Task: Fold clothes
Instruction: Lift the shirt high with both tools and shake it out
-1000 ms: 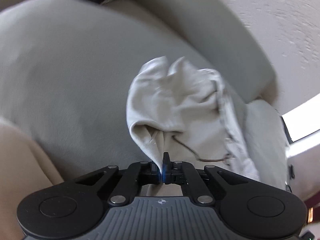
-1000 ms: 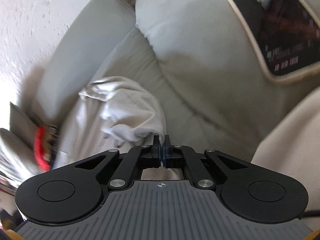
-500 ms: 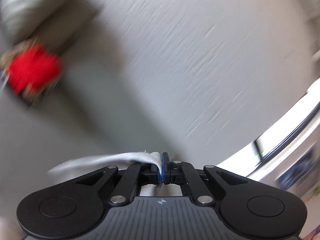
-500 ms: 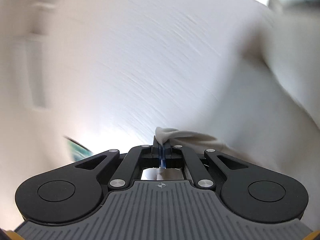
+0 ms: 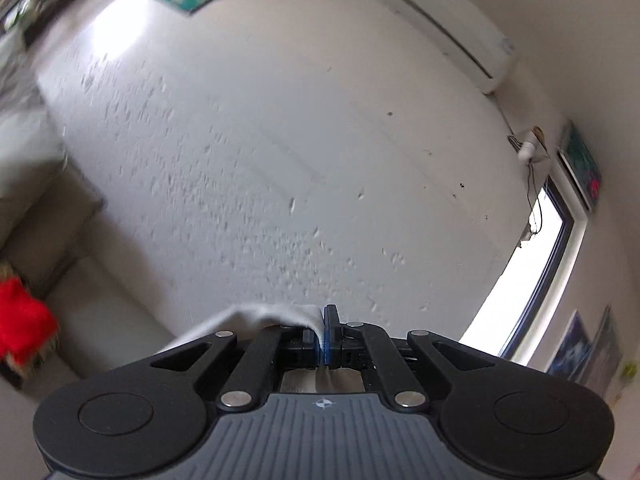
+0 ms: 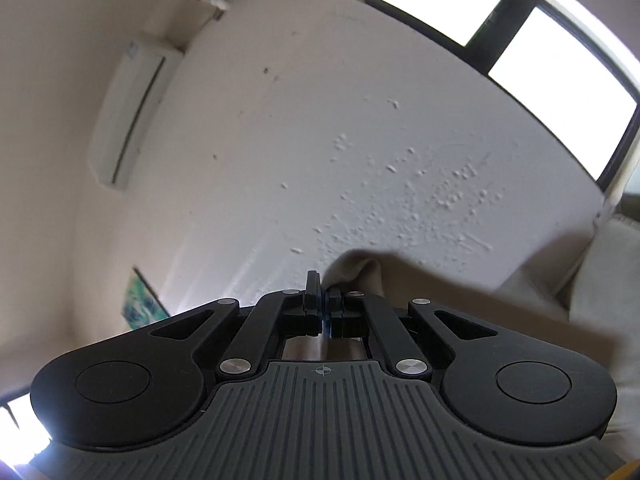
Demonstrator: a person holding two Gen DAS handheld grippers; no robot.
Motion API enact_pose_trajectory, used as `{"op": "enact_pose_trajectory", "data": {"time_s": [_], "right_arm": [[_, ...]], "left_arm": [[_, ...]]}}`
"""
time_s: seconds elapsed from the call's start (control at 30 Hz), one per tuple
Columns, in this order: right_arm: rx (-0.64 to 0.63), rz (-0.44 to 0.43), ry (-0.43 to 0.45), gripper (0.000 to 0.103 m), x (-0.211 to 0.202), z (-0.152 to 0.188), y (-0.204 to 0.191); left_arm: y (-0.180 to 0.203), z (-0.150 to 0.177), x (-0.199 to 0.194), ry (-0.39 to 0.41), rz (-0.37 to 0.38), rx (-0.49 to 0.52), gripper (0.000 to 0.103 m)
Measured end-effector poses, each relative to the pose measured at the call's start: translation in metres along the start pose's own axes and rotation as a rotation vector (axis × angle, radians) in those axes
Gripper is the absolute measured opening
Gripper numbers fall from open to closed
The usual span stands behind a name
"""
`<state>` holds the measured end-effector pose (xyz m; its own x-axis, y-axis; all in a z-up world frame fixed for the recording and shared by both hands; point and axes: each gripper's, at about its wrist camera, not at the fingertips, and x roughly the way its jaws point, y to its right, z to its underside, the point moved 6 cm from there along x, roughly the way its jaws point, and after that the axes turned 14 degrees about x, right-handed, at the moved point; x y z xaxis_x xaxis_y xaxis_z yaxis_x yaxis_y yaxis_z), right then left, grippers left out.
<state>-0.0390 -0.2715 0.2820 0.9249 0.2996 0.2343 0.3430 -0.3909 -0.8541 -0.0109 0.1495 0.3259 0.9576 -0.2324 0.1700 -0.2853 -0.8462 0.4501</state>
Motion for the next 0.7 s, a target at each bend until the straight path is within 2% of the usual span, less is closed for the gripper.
{"op": "enact_pose_trajectory", "data": {"time_s": [0.1, 0.2, 0.3, 0.43, 0.6, 0.7], "right_arm": [[-0.066, -0.020, 0.023, 0.001, -0.038, -0.006, -0.019], [-0.136, -0.032, 0.006, 0.001, -0.070, -0.002, -0.036], [-0.220, -0.062, 0.004, 0.001, -0.092, -0.003, -0.053], [-0.283, -0.050, -0.026, 0.001, -0.108, -0.007, -0.061], [-0.310, -0.075, 0.003, 0.001, -0.102, -0.014, -0.066], [-0.283, -0.049, 0.001, 0.001, -0.070, -0.018, -0.052]], "left_arm": [[0.009, -0.002, -0.024, 0.054, 0.013, 0.008, 0.000], [0.022, 0.000, -0.050, 0.083, 0.015, 0.041, 0.000], [0.032, 0.001, -0.073, 0.113, 0.020, 0.111, 0.000], [0.033, 0.003, -0.083, 0.113, 0.037, 0.127, 0.000], [0.029, 0.002, -0.072, 0.114, 0.040, 0.143, 0.000], [0.021, 0.009, -0.045, 0.052, 0.032, 0.133, 0.000]]}}
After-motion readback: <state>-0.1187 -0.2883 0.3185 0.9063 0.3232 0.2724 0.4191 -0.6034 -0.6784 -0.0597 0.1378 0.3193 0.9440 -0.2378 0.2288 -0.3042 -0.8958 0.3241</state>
